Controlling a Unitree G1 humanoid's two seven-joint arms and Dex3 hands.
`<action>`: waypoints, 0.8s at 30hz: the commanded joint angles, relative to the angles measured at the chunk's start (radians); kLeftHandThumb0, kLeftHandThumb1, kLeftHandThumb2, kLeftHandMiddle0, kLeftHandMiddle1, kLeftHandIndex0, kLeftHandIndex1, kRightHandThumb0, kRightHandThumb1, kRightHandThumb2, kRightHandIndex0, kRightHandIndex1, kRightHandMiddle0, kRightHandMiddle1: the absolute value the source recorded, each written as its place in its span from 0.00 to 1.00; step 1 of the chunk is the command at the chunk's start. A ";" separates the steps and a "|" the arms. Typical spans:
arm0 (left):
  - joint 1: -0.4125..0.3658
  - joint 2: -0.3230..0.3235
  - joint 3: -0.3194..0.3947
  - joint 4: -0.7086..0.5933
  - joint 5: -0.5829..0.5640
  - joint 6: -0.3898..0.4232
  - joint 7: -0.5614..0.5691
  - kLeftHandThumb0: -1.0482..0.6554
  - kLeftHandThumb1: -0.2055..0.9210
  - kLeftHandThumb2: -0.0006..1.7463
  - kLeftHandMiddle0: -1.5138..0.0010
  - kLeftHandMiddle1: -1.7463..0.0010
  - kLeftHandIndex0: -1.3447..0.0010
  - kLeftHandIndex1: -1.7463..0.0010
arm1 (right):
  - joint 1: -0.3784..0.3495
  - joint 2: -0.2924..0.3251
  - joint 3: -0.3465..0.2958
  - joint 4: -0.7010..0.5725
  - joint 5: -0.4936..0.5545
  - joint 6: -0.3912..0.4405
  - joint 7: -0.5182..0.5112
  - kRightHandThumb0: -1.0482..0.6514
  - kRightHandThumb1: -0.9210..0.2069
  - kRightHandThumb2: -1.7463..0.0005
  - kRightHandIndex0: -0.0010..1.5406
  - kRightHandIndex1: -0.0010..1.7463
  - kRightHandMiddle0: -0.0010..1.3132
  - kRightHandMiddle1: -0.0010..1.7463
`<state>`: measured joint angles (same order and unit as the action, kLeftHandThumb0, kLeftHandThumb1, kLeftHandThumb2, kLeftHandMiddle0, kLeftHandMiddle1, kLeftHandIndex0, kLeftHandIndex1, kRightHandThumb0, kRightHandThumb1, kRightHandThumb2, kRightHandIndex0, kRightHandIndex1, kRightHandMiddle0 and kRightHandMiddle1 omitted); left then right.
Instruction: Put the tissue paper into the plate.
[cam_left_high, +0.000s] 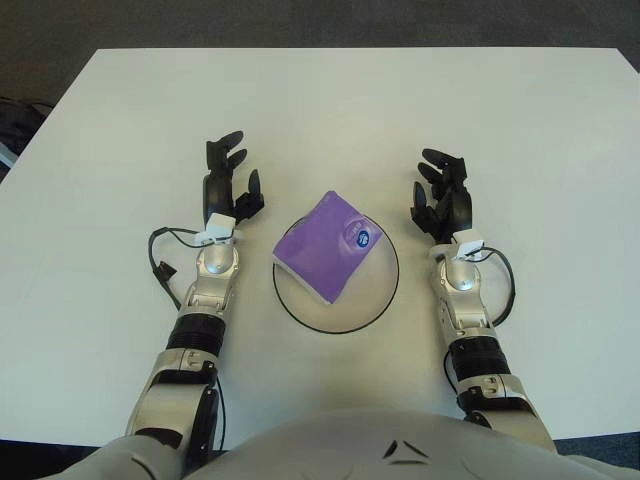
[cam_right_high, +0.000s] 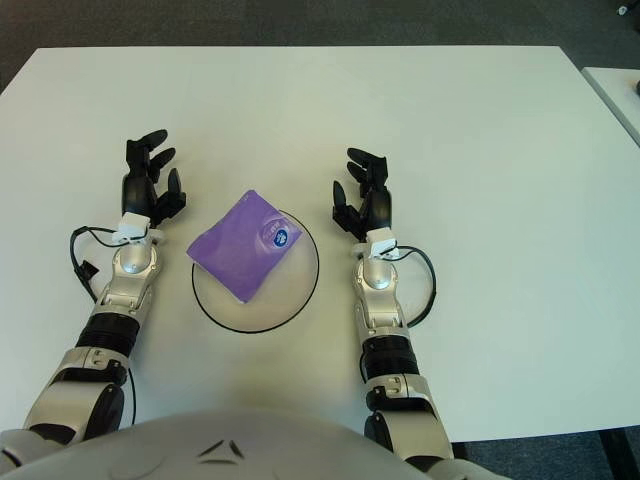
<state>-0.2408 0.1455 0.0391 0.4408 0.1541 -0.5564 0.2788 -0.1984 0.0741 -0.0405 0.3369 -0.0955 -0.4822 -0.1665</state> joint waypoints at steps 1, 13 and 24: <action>0.299 -0.017 -0.030 -0.028 0.064 0.000 0.012 0.24 1.00 0.42 0.83 0.63 1.00 0.48 | 0.077 -0.002 -0.012 0.121 0.029 0.020 0.015 0.33 0.02 0.64 0.23 0.44 0.00 0.58; 0.369 -0.022 -0.048 -0.179 0.061 0.048 -0.034 0.23 1.00 0.43 0.83 0.64 1.00 0.49 | 0.083 0.004 -0.014 0.121 0.039 -0.019 0.026 0.33 0.00 0.64 0.23 0.44 0.00 0.57; 0.424 -0.024 -0.055 -0.314 0.049 0.095 -0.090 0.26 1.00 0.43 0.82 0.64 1.00 0.49 | 0.110 0.015 0.001 0.070 0.039 -0.071 0.022 0.32 0.01 0.65 0.22 0.43 0.00 0.59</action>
<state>0.0930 0.1436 0.0012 0.1019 0.1952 -0.4851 0.2000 -0.1954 0.0802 -0.0463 0.3615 -0.0538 -0.5334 -0.1455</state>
